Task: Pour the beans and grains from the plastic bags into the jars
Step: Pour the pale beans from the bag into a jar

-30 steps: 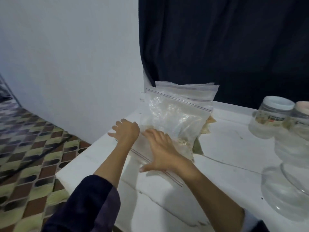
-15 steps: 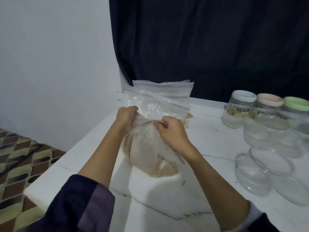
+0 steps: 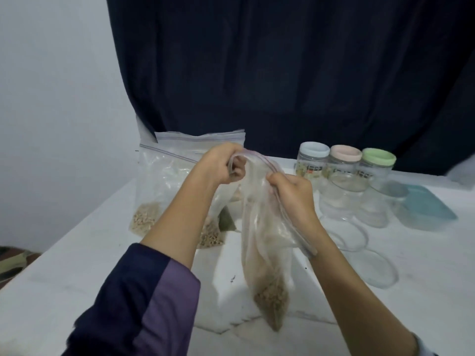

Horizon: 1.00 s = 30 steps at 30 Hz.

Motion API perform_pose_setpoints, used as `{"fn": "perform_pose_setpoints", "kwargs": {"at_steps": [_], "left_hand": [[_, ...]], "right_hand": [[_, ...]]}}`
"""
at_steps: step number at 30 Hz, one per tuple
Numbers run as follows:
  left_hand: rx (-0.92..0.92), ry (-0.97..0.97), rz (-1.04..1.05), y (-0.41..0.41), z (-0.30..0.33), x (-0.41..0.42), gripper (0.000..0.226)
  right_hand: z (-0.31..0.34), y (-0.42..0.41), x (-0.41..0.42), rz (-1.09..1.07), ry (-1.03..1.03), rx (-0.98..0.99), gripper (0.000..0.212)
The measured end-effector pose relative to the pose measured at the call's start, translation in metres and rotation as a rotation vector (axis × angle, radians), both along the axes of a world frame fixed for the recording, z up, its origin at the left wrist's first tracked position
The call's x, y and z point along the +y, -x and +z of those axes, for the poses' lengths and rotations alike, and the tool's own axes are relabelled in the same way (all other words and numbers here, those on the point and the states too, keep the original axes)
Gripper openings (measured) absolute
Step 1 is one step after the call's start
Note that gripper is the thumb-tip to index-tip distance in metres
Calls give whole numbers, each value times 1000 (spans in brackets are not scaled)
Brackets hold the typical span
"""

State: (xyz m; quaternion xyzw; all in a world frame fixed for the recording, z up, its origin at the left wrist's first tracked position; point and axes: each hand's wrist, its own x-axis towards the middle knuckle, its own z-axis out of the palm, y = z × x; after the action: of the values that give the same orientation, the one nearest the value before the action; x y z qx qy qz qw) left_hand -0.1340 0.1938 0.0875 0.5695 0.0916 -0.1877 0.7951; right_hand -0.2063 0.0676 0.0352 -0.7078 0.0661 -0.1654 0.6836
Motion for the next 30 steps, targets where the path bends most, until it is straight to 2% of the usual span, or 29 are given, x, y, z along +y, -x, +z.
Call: {"fn": "perform_pose_setpoints", "kwargs": {"at_steps": [1, 3, 7, 10, 13, 14, 16, 18, 20, 25, 28, 30], "left_hand": [[45, 88, -7, -4, -4, -7, 47], [119, 258, 23, -9, -16, -21, 32], [210, 416, 80, -15, -57, -39, 25], [224, 520, 80, -9, -69, -46, 35], [191, 535, 126, -3, -72, -46, 42], [157, 484, 111, -2, -74, -45, 38], [43, 207, -1, 0, -82, -41, 35], [-108, -92, -166, 8, -88, -39, 37], [-241, -243, -265, 18, -88, -40, 32], [-425, -328, -169, 20, -81, -41, 29], [-459, -366, -104, 17, -73, -39, 28], [-455, -385, -90, 14, -69, -39, 28]], "right_hand": [[-5, -1, -6, -17, -21, 13, 41], [-19, -4, -15, -40, -44, 53, 42], [-55, -6, -35, -71, 6, 130, 31], [-62, -7, -46, -29, 89, 161, 22], [-54, -9, -51, -111, 239, 71, 16], [-51, -10, -51, -145, 252, 35, 14], [-48, -14, -54, -156, 247, 5, 17], [-47, -17, -53, -130, 212, 5, 28], [-46, -19, -49, -105, 165, 18, 36], [-42, -23, -39, -42, 86, 81, 36], [-38, -28, -36, -27, 156, 93, 26], [-35, -31, -35, -100, 226, 0, 21]]}}
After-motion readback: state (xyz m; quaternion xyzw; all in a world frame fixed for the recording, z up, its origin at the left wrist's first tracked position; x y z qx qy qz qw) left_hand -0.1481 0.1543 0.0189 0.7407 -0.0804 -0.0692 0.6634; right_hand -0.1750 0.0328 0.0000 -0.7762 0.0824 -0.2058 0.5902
